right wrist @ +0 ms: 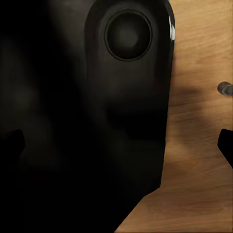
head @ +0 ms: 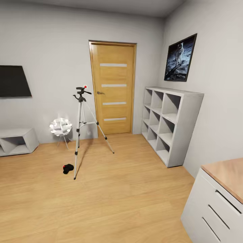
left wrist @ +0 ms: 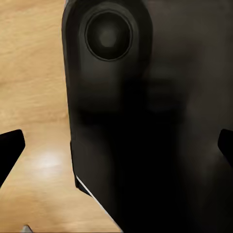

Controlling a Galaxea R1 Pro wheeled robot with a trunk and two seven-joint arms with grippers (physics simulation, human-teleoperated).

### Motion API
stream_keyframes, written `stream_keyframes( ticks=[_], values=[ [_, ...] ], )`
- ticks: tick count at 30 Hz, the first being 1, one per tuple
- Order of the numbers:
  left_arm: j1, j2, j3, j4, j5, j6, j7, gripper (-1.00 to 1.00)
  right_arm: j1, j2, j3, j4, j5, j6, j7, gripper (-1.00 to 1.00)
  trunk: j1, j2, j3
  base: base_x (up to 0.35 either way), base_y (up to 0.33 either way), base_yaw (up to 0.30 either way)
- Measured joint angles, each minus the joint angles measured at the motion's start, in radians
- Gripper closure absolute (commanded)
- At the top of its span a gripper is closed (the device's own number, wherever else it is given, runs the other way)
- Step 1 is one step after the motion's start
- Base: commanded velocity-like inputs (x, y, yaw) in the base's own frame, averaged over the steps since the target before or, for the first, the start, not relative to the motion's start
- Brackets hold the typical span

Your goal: Attach the digital camera to the camera tripod in the bedroom.

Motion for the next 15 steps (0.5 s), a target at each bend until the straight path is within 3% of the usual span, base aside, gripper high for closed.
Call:
stream_keyframes(
  ticks=[8,15],
  values=[
    [0.001,-0.045,0.033,-0.042,0.04,-0.037,-0.01,-1.0,0.001,-0.005,0.007,-0.005,0.007,-0.004,-0.004,-1.0,0.0,0.0,0.0,0.028,0.0,0.0],
    [0.001,-0.072,0.033,-0.051,0.057,-0.011,-0.01,-1.0,0.001,-0.003,0.007,-0.005,0.008,-0.003,-0.002,-1.0,-0.001,0.0,0.0,0.269,0.0,0.0]
  ],
)
